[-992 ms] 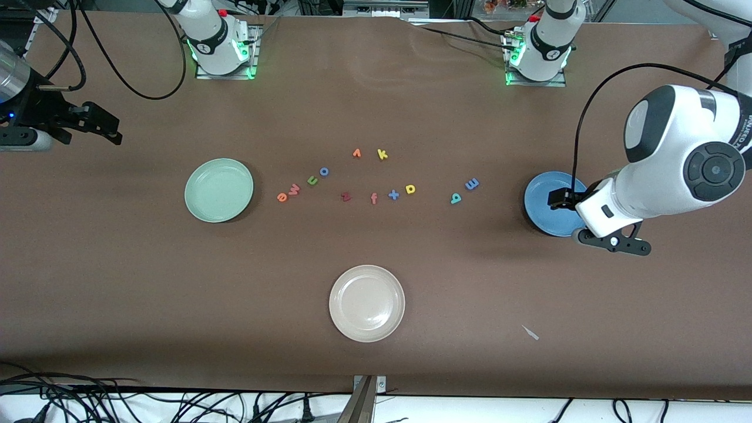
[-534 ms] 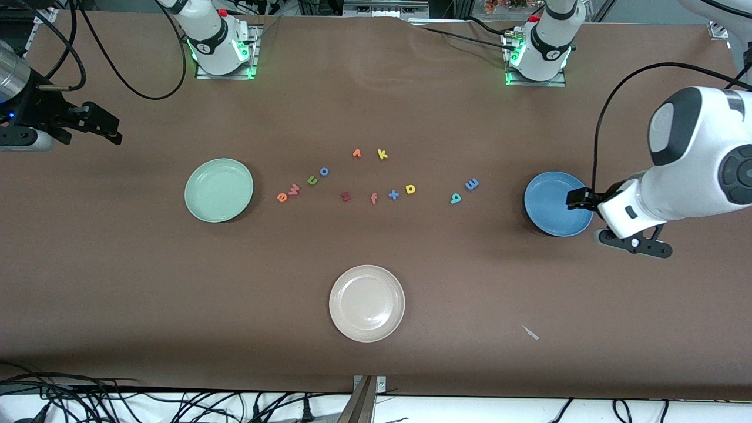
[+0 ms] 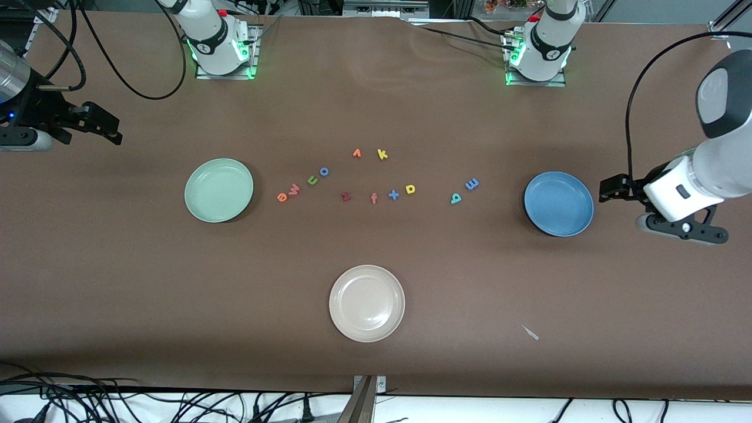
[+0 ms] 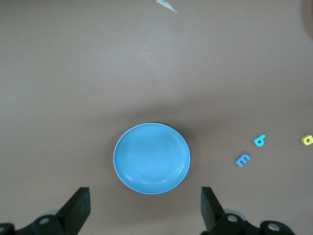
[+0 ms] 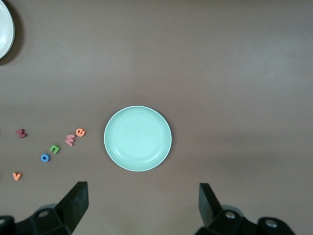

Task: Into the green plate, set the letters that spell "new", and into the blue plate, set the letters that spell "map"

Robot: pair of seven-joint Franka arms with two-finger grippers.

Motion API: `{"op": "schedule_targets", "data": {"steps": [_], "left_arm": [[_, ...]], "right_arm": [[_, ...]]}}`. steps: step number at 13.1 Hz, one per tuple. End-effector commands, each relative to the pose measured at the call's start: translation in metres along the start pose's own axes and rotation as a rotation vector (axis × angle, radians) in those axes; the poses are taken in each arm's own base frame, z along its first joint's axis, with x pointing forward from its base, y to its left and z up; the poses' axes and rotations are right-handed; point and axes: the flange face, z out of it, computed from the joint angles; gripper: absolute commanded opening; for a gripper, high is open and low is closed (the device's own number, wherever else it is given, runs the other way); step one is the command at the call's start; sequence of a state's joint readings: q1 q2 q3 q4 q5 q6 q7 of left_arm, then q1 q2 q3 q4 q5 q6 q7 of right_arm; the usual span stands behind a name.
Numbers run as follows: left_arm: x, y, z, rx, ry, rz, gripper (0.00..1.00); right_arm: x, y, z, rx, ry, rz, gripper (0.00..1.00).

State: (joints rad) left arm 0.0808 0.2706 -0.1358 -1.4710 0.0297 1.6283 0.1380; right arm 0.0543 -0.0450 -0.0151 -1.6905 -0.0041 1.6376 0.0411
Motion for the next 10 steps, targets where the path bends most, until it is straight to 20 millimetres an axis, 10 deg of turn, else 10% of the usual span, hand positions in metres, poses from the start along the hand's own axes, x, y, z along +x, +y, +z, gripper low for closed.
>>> {"op": "schedule_targets", "data": {"steps": [1, 10], "left_arm": [[-0.012, 0.0024, -0.0158, -0.022, 0.021, 0.016, 0.99], [-0.0199, 0.006, -0.021, -0.031, 0.052, 0.009, 0.99]], "right_arm": [[-0.003, -0.0019, -0.0016, 0.009, 0.0, 0.009, 1.0], [-0.003, -0.0019, -0.0016, 0.009, 0.0, 0.009, 1.0]]}}
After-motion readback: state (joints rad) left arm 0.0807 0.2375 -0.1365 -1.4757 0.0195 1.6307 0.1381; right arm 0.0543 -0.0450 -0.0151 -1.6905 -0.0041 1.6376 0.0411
